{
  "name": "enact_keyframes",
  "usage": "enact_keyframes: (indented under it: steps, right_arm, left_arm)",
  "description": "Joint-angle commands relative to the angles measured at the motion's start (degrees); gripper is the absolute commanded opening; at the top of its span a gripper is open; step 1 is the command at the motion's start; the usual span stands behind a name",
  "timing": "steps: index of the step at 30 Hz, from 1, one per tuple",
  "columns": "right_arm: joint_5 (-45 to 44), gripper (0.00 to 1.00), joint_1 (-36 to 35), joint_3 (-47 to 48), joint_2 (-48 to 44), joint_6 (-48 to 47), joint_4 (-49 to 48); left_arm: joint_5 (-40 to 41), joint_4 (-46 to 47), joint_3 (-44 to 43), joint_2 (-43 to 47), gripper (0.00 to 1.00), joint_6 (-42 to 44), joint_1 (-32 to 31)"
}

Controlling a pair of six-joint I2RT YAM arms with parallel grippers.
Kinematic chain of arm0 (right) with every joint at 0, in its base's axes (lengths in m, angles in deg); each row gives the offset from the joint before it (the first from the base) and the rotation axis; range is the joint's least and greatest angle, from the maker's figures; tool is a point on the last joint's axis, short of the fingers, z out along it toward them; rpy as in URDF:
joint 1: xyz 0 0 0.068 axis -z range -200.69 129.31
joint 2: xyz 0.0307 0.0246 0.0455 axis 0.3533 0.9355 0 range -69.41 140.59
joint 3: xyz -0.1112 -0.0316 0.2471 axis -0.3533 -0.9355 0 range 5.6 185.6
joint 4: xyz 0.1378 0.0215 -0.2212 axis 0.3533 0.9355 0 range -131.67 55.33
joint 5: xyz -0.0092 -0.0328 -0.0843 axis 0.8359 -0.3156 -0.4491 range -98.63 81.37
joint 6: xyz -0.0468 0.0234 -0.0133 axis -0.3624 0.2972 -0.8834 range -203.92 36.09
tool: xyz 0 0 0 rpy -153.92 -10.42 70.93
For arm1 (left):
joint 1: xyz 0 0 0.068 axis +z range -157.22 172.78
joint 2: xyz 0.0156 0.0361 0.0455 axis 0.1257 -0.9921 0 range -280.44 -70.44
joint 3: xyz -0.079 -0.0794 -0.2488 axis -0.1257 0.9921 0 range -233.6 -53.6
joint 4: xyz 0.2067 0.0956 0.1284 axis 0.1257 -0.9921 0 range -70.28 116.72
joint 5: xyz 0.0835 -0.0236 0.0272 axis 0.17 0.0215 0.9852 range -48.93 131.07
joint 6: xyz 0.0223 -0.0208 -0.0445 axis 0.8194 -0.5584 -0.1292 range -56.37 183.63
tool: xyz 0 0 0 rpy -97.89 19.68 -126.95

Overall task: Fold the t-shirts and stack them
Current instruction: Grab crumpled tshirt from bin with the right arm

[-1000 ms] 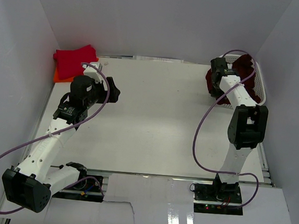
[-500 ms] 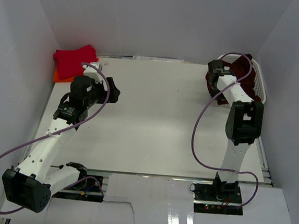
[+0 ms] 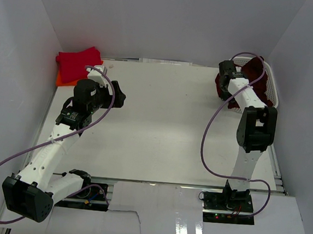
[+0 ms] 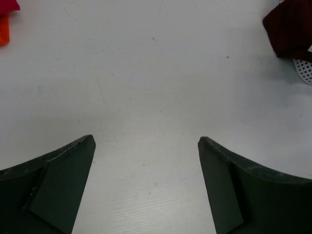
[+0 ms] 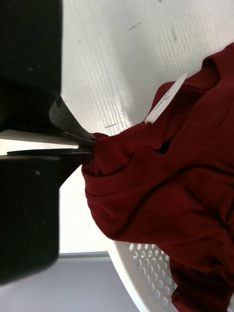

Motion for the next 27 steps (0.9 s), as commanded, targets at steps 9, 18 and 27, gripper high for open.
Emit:
enact_keyframes:
  steps: [9,18,27]
  right_arm:
    - [4.6,0.08,-0.6,17.1,-6.7,-4.0,3.4]
    - [13.8,0.08,-7.2,16.3,-19.6,-12.9,-5.4]
    - [34.0,0.08,-16.8,22.2,-29.9,-17.7,-7.7]
  left_arm:
    - [-0.8,0.8,0.0,1.1,0.98,-0.2,-0.1]
    - [-1.3,0.8,0.0,1.1,0.98,-0.6,0.0]
    - [-1.6,0.7,-0.1,0.9,0.98,-1.1,0.0]
